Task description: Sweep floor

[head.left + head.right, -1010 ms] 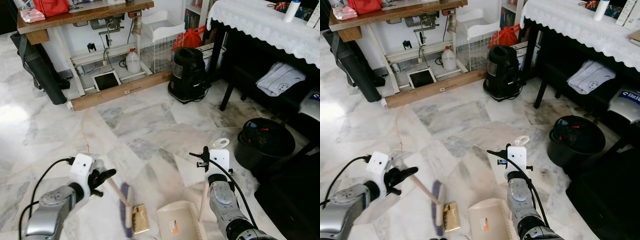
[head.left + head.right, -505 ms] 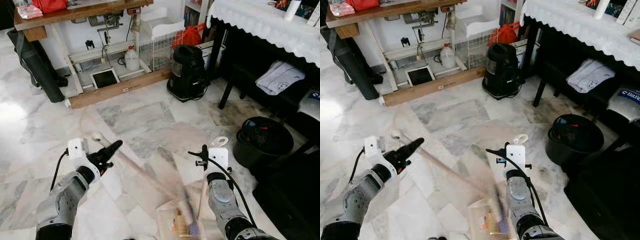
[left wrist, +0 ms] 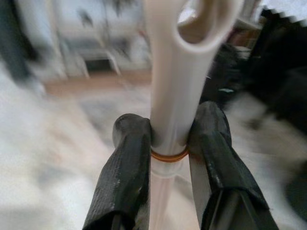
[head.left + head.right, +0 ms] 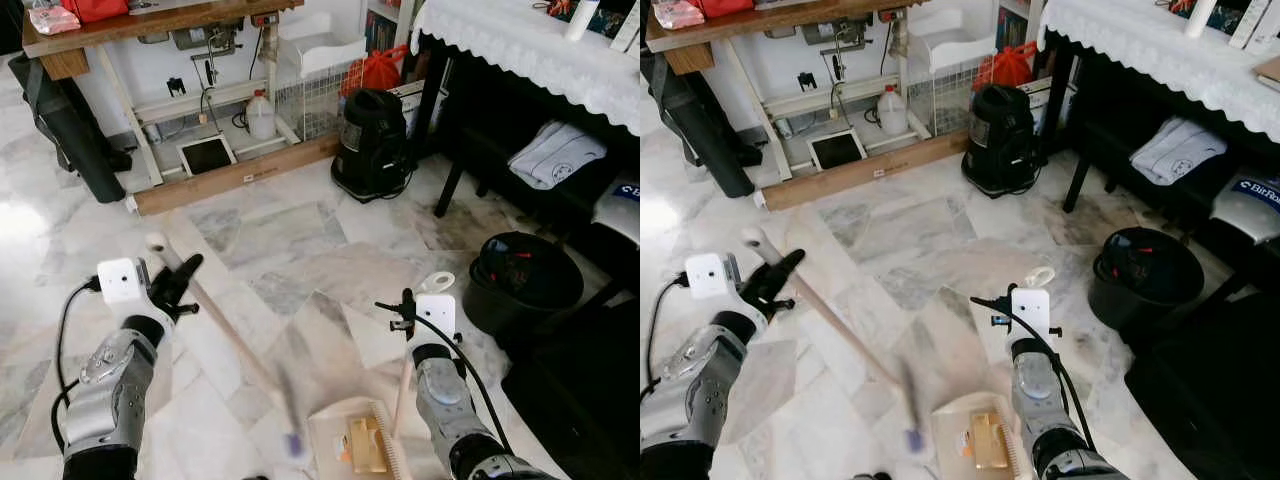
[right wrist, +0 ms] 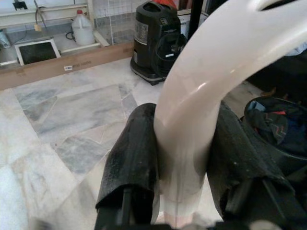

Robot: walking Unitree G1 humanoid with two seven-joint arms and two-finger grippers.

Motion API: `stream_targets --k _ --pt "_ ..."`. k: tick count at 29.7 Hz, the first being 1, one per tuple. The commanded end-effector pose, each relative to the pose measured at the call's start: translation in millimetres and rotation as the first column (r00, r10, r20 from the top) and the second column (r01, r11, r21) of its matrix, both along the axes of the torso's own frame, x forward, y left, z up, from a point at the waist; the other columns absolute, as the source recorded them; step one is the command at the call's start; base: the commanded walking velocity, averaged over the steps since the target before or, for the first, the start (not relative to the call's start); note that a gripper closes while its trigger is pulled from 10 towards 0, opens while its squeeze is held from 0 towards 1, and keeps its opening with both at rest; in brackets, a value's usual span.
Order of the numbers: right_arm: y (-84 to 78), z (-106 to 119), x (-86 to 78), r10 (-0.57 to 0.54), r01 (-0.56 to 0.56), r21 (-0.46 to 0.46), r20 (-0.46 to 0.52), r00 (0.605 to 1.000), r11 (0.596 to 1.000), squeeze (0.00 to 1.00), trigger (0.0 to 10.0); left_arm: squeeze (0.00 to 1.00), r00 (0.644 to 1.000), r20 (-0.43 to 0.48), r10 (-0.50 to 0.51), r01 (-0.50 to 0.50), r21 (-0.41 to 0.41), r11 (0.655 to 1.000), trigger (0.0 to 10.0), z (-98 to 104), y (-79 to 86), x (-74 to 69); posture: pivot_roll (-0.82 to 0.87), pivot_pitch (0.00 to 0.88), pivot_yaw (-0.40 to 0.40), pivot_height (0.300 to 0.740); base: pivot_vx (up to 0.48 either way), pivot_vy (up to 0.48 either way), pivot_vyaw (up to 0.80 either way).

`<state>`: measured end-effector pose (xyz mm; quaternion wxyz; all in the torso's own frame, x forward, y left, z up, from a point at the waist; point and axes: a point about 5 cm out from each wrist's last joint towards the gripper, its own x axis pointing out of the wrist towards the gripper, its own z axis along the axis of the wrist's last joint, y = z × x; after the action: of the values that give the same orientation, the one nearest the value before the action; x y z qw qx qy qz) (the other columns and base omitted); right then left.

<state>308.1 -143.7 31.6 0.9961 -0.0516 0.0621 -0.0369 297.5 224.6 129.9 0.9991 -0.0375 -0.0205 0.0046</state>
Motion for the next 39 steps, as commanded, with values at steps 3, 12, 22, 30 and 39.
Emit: stream_targets --k 3,12,22,30,39 --pt "-3.5 -3.9 -3.3 -0.030 0.031 0.061 -0.014 0.999 0.998 0.00 10.0 0.00 0.994 0.110 0.003 -0.019 0.150 0.989 10.0 7.3 -18.8 -1.1 0.15 0.072 0.009 0.740 0.000 0.000 0.00" --pt "-15.0 25.7 11.8 -0.110 0.093 0.120 0.145 0.983 0.988 0.00 10.0 0.00 0.990 0.138 0.006 -0.043 0.267 0.963 10.0 -6.7 -29.7 -4.2 0.13 0.009 0.016 0.740 0.000 0.000 0.00" --pt "-20.1 42.4 14.6 -0.170 0.139 0.137 0.245 0.954 0.981 0.00 10.0 0.00 0.988 0.154 0.012 -0.056 0.286 0.957 10.0 -8.9 -26.6 -0.6 0.12 0.000 0.026 0.740 0.000 0.000 0.00" --pt "-24.1 47.3 9.1 -0.204 0.165 0.153 0.291 0.935 0.974 0.00 10.0 0.00 0.986 0.166 -0.030 -0.020 0.288 0.957 10.0 -10.6 -36.0 3.3 0.09 0.000 0.036 0.740 0.000 0.000 0.54" --pt "-21.6 47.2 8.6 -0.210 0.169 0.162 0.284 0.936 0.972 0.00 10.0 0.00 0.987 0.154 -0.034 -0.012 0.287 0.958 10.0 -14.2 -39.2 5.2 0.10 0.000 0.030 0.740 0.000 0.000 0.61"
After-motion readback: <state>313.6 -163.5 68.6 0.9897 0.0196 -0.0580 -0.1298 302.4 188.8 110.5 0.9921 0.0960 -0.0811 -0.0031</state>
